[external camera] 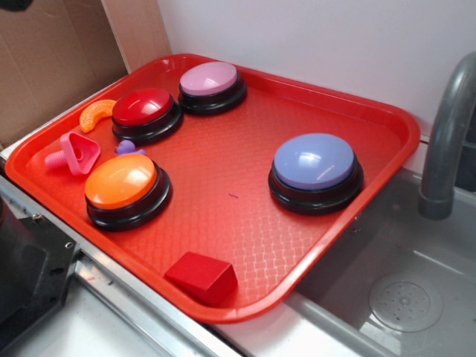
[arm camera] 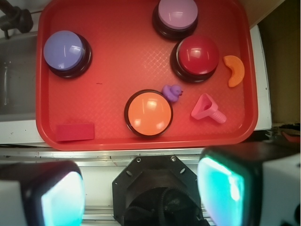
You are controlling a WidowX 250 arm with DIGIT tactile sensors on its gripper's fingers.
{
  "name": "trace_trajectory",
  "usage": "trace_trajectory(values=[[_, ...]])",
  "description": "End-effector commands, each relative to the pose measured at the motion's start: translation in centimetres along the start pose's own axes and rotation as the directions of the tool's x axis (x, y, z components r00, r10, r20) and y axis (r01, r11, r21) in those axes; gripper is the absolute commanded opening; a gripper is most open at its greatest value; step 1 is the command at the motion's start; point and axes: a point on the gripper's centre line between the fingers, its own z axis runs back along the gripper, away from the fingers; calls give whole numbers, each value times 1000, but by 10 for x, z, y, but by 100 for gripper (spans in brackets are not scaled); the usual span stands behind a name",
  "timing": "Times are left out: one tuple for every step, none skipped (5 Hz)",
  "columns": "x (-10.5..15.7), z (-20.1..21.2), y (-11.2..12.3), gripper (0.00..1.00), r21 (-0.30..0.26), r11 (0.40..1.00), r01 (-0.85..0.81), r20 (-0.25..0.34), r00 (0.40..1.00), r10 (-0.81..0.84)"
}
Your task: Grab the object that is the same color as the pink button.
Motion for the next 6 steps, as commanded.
trace_trajectory(values=[[0, 0, 0, 100, 0, 1000, 0, 0, 1000, 0], [8, -6, 14, 100, -11, 997, -81, 82, 993, 81], [16, -23, 33, 100, -53, 985, -165, 69, 983, 169], [19, -47, 61, 100, -6, 941, -338, 101, 936, 337], [21, -70, 78, 100, 5, 897, -442, 84, 894, 440], [19, -98, 92, 100, 3, 839, -544, 119, 833, 540]])
